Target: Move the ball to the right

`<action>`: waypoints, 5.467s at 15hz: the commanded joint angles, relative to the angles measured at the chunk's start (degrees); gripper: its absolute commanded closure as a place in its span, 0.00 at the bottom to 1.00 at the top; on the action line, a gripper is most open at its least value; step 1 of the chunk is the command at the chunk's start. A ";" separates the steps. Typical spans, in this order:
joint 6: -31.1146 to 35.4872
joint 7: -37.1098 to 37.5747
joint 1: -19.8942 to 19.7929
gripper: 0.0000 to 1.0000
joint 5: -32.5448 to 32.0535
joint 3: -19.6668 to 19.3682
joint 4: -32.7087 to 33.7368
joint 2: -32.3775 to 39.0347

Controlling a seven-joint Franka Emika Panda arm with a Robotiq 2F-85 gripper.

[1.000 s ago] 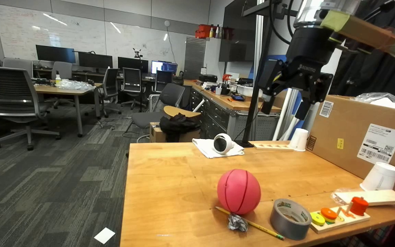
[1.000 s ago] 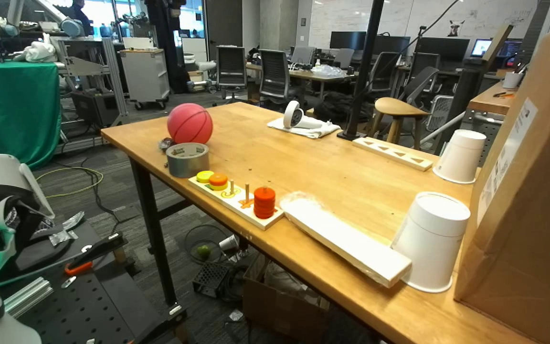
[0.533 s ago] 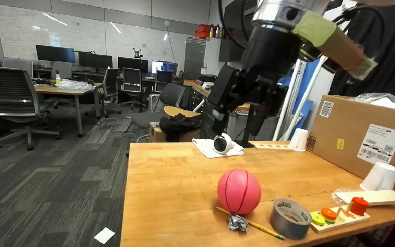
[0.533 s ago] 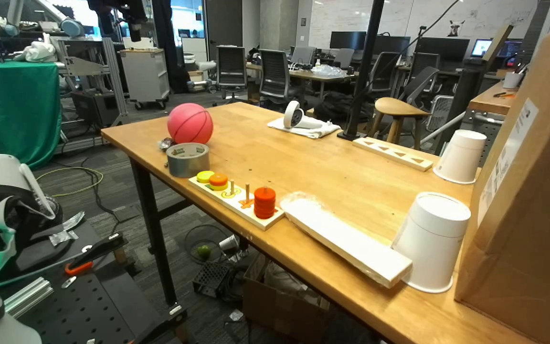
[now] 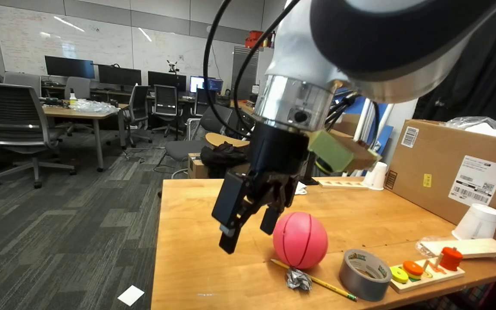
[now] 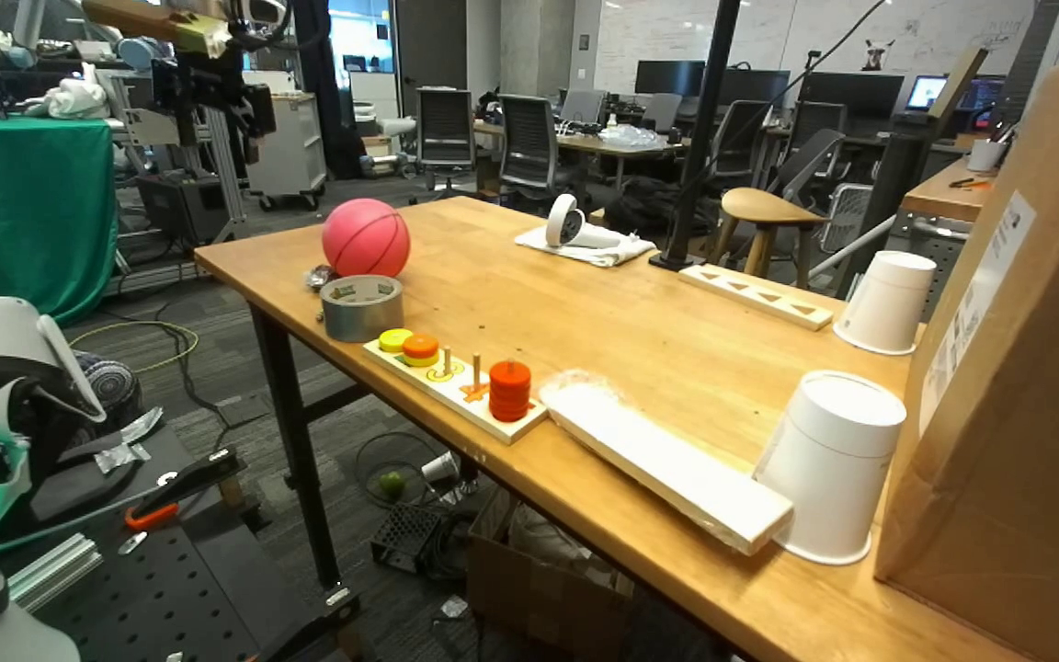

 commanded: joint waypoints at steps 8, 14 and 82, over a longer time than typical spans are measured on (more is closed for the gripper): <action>-0.98 -11.12 -4.62 0.00 1.62 -4.38 2.83 11.38; -6.54 -5.48 -8.36 0.00 -16.67 -10.09 -0.92 -3.56; -24.30 43.12 -17.58 0.00 -46.43 -14.47 1.23 -13.06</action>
